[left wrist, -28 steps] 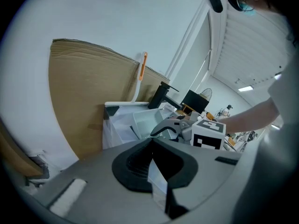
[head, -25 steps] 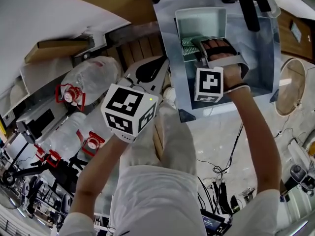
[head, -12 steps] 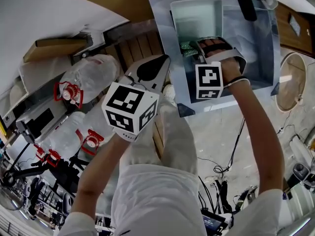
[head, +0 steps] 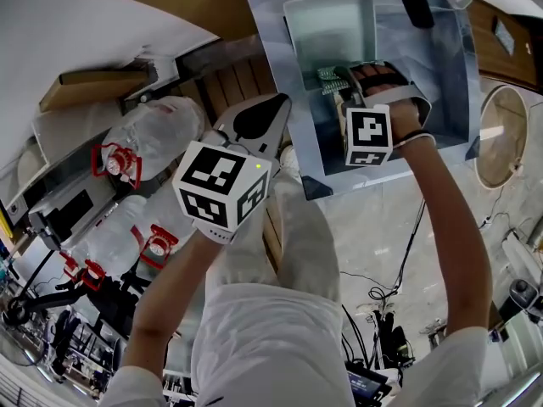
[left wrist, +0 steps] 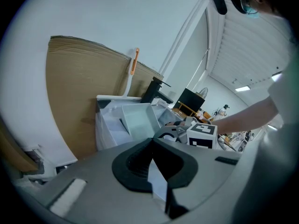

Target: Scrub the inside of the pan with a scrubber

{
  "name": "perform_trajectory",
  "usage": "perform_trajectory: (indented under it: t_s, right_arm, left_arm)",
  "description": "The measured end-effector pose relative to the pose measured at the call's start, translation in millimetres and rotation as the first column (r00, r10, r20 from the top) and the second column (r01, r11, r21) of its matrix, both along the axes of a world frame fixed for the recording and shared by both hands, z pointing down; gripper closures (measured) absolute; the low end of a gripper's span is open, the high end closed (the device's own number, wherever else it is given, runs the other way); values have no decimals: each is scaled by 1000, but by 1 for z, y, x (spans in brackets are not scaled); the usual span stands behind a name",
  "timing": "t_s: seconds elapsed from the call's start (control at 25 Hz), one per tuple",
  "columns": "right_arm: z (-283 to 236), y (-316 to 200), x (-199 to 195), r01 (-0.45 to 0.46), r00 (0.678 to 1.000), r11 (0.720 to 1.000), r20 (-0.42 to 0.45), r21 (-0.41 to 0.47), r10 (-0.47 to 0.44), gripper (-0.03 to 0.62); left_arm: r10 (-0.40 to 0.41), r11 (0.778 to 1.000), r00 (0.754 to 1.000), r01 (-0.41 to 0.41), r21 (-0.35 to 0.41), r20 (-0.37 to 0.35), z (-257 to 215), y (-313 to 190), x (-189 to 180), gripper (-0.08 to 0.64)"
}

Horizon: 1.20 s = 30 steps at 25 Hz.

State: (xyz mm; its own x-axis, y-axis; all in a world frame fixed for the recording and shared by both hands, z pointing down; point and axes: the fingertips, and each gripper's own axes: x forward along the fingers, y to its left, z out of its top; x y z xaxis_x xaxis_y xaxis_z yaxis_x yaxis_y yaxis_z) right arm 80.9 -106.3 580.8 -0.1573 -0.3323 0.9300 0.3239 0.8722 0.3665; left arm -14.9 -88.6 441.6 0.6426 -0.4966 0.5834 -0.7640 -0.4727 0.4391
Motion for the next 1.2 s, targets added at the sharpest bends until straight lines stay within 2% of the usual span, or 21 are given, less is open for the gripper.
perform_trajectory:
  t_s: [0.24,0.64,1.2]
  right_arm:
    - [0,-5,18,-8,1000,1000,-16,8,8,460]
    - [-3,-10,18,8,1000,999,-29,40,-7,459]
    - [-36,-66,-4,-36,999,988,37,153,31,459]
  left_arm:
    - [9,1000,1000,-9,-5,-5,2,5,5,555]
    - [22,1000,1000,-22,-4,-8,0,6,9,555]
    - [18,1000,1000,-18,-4,-18,-1,0,8,555]
